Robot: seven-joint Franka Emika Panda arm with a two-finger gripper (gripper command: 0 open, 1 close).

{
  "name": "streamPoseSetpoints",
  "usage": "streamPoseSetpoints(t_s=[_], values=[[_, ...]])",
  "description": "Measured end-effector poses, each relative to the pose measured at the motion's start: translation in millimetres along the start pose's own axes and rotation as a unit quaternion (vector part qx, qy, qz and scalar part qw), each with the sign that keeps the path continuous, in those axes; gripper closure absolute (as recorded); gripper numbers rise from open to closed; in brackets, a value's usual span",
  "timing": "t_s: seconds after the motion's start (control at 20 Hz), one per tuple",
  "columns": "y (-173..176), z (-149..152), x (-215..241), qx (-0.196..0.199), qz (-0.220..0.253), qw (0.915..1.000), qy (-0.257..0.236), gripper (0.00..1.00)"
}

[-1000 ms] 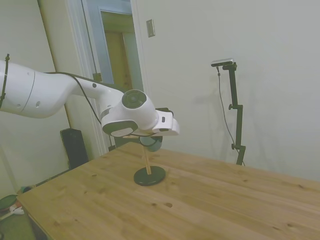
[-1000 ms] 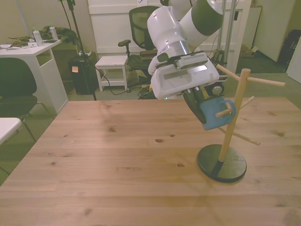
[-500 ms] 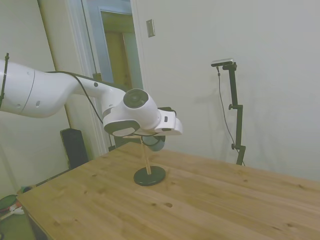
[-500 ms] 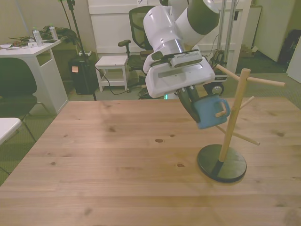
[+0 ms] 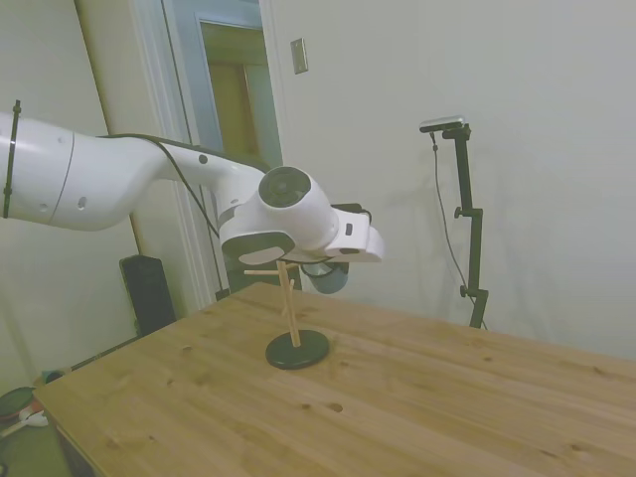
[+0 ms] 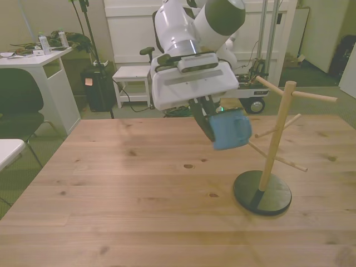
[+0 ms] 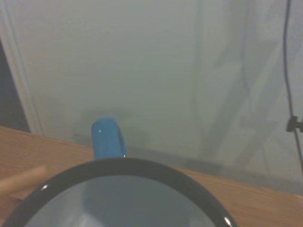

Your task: Unload the mug

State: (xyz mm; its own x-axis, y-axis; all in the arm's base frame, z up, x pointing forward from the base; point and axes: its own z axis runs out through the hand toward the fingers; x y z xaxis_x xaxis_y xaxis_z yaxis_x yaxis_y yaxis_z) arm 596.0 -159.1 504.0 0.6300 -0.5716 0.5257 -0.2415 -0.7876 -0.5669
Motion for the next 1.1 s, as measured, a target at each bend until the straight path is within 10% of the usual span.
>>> streamPoseSetpoints(t_s=[0.6,1.1], values=[[129.2,-94.3,-10.3,-0.197,0.124,0.9704,-0.065,1.00],[173.4,-68.3,-71.4,-0.246,0.140,0.9527,-0.111,1.00]])
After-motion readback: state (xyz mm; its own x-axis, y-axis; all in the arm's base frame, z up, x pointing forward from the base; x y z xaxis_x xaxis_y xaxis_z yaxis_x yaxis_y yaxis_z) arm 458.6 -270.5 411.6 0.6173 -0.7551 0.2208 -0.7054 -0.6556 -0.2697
